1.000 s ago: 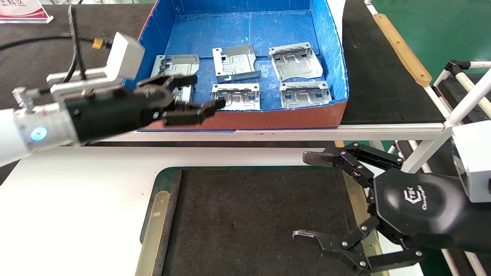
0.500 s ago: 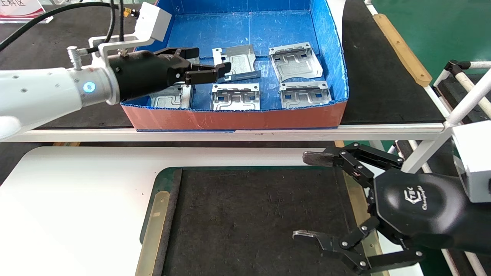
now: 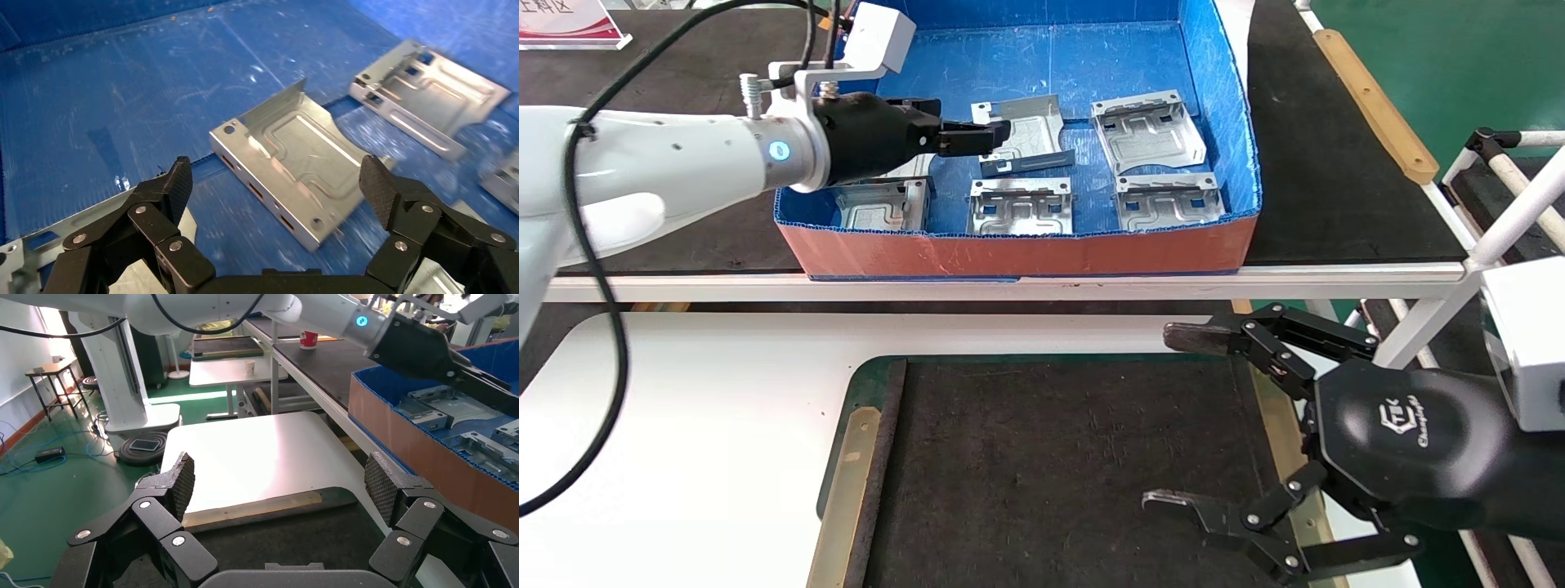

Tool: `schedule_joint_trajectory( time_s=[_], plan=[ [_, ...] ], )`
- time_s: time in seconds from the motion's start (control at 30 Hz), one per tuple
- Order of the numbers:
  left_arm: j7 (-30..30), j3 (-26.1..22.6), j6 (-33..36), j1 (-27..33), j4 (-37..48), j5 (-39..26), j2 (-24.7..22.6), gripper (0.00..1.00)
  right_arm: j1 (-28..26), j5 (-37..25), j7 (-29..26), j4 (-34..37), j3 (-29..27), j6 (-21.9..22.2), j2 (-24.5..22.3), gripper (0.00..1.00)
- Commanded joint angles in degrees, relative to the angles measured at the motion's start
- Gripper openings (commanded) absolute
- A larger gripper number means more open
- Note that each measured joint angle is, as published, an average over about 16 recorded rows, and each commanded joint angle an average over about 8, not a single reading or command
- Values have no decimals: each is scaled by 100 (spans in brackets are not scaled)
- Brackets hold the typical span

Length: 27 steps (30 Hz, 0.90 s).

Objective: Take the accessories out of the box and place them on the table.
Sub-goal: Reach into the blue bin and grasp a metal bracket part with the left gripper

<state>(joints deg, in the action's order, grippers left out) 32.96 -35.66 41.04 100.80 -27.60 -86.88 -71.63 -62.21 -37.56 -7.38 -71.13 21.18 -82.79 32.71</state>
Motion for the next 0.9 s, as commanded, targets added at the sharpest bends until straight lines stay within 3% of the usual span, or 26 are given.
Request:
schedule_joint_trajectory(
  time_s=[0.03, 0.47, 0.9],
  plan=[
    [4, -27, -95, 91, 250, -55, -139, 100, 0, 0, 0, 0, 0, 0, 0, 100],
    [-153, -51, -440, 280, 987, -67, -496, 100, 0, 0, 0, 0, 0, 0, 0, 100],
    [-42, -230, -612, 264, 1005, 35, -585, 100, 0, 0, 0, 0, 0, 0, 0, 100]
  ],
)
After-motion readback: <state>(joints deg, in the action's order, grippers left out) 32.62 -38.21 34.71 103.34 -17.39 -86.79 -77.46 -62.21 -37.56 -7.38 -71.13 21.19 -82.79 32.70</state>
